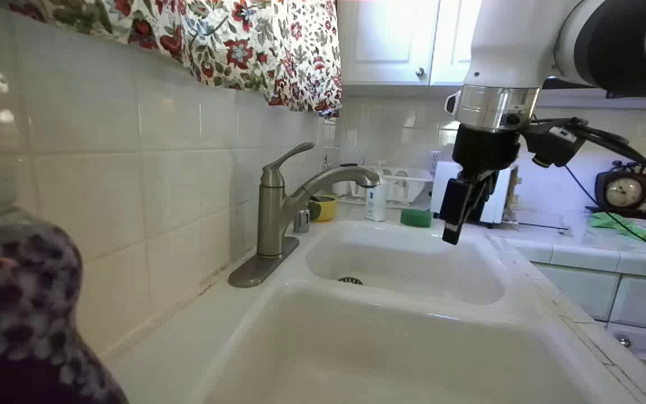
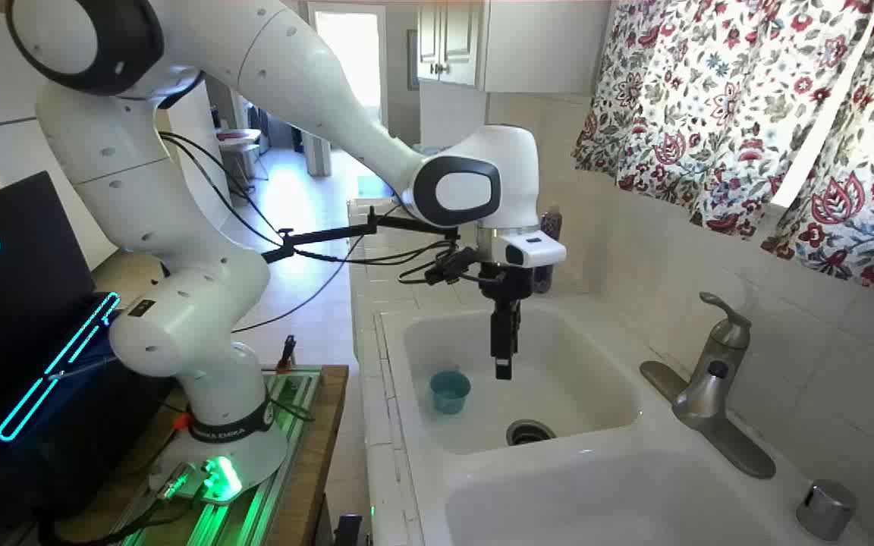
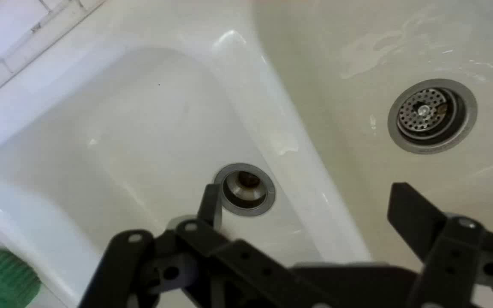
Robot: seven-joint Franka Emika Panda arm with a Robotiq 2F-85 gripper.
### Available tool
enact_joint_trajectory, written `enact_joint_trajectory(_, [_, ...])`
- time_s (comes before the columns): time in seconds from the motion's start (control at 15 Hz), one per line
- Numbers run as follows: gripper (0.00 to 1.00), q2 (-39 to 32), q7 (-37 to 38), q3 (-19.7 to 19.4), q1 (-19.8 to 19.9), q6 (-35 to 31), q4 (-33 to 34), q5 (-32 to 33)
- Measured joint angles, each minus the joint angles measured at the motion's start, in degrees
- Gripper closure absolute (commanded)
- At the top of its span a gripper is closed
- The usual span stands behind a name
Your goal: Push the curtain to the left slightly
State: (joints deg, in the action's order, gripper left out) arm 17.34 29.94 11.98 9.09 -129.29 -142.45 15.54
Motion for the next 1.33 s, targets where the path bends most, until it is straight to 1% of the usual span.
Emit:
enact_joint_trajectory(0.6, [0.0, 0.0, 0.0, 0.0, 0.0, 0.0, 0.0, 0.0])
enact_joint_trajectory(0.8, [0.0, -0.1, 0.0, -1.0, -0.7, -0.7, 1.0, 0.0])
enact_joint_trajectory(0.93, [0.0, -0.2, 0.0, -1.6, -0.7, -2.0, 3.7, 0.0])
enact_joint_trajectory(1.33, [0.0, -0.3, 0.0, -2.7, -0.8, -4.0, 15.2, 0.1])
